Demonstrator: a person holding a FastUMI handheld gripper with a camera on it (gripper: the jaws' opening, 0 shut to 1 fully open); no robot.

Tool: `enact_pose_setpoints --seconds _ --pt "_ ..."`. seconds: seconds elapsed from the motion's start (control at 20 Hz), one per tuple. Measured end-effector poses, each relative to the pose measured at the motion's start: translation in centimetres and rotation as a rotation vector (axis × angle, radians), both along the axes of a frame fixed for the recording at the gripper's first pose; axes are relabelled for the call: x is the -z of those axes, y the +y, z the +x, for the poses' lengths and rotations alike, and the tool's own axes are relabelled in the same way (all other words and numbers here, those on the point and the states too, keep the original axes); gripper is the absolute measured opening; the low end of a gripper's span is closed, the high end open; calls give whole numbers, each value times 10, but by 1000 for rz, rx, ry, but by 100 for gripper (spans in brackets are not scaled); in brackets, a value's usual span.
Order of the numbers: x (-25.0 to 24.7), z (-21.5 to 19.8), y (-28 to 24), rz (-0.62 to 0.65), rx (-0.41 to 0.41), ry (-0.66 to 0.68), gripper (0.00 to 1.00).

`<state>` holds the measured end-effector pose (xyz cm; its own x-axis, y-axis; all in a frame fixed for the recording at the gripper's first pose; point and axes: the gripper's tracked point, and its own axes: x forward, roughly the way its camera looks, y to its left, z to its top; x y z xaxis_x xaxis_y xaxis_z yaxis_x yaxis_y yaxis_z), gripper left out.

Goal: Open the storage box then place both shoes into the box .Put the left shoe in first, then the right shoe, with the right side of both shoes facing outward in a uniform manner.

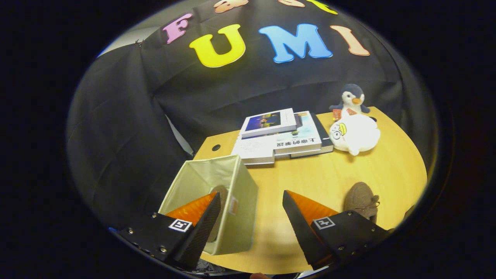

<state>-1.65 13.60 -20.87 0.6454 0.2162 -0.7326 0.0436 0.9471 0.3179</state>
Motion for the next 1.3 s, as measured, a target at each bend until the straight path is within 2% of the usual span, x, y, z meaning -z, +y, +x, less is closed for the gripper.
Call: enact_pose_setpoints --seconds 0.3,0.55,1.3 --pt "22 -17 -79 -41 107 40 98" --pt "35 -32 -131 -85 148 58 98" --pt "109 -86 -221 -250 100 207 98"
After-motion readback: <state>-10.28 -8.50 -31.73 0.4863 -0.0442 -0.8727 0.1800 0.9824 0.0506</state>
